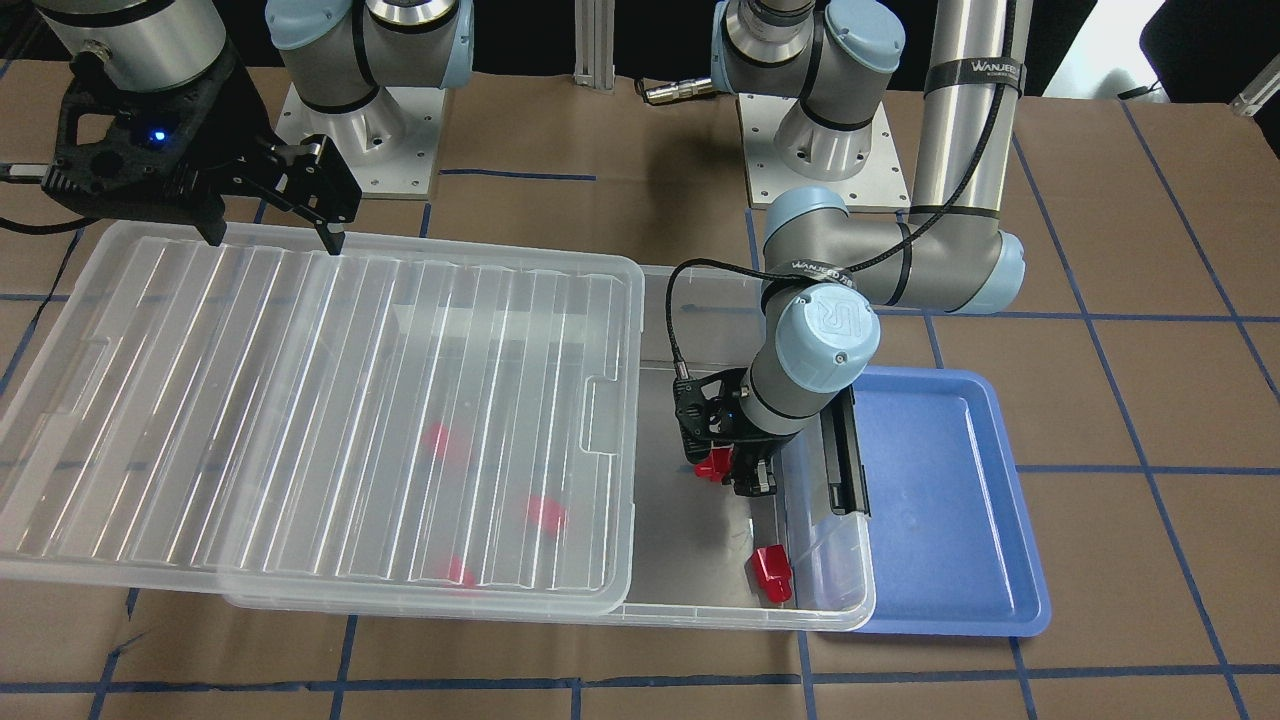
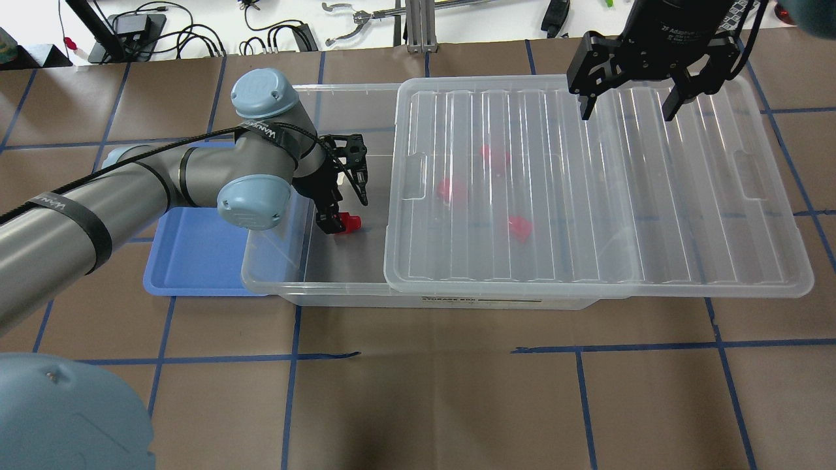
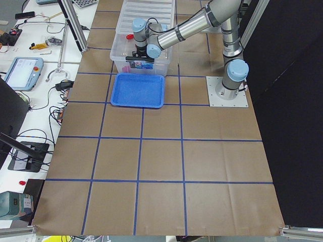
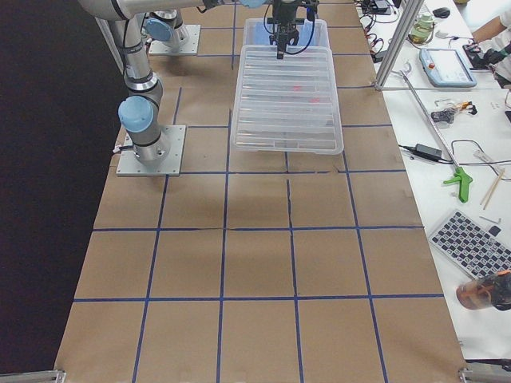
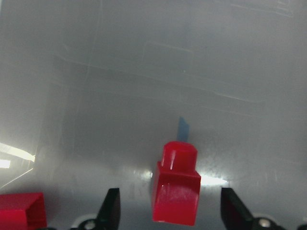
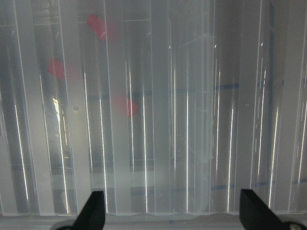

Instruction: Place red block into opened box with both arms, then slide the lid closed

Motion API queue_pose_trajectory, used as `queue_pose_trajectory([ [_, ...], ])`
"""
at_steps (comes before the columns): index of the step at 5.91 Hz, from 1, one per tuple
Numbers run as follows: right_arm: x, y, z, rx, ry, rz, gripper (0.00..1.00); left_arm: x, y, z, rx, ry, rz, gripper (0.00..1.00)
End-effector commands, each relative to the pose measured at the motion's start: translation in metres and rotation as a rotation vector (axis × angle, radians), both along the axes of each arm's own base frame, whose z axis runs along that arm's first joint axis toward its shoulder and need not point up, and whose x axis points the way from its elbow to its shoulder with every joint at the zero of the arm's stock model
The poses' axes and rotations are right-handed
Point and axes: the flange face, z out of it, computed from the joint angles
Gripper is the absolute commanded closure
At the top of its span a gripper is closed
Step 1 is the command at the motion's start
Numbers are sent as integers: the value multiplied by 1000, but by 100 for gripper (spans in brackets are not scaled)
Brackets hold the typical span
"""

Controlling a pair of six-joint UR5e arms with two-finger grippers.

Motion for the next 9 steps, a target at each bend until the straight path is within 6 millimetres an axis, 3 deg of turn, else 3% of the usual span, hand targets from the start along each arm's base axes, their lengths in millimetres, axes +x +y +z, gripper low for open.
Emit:
queue_pose_trajectory([
  [1, 0, 0, 0, -3, -2, -11, 0, 0, -2, 54, 15, -3, 35, 2],
  [2, 0, 0, 0, -3, -2, -14, 0, 1, 1, 102, 66, -8, 39, 2],
  [4, 0, 1, 1, -6, -1, -16, 0, 17, 17, 172, 21, -16, 227, 2],
  [5, 0, 0, 1, -8, -1, -16, 0, 32, 21, 189, 2, -62, 367, 2],
  [7, -11, -5, 2, -20, 7, -22, 0, 50, 50, 227, 5, -99, 709, 2],
  [8, -40, -12, 2, -27, 12, -54, 0, 69, 54, 245, -6, -88, 906, 2],
  [9, -93, -19, 0, -23, 12, -34, 0, 69, 61, 255, -10, -76, 1092, 2],
])
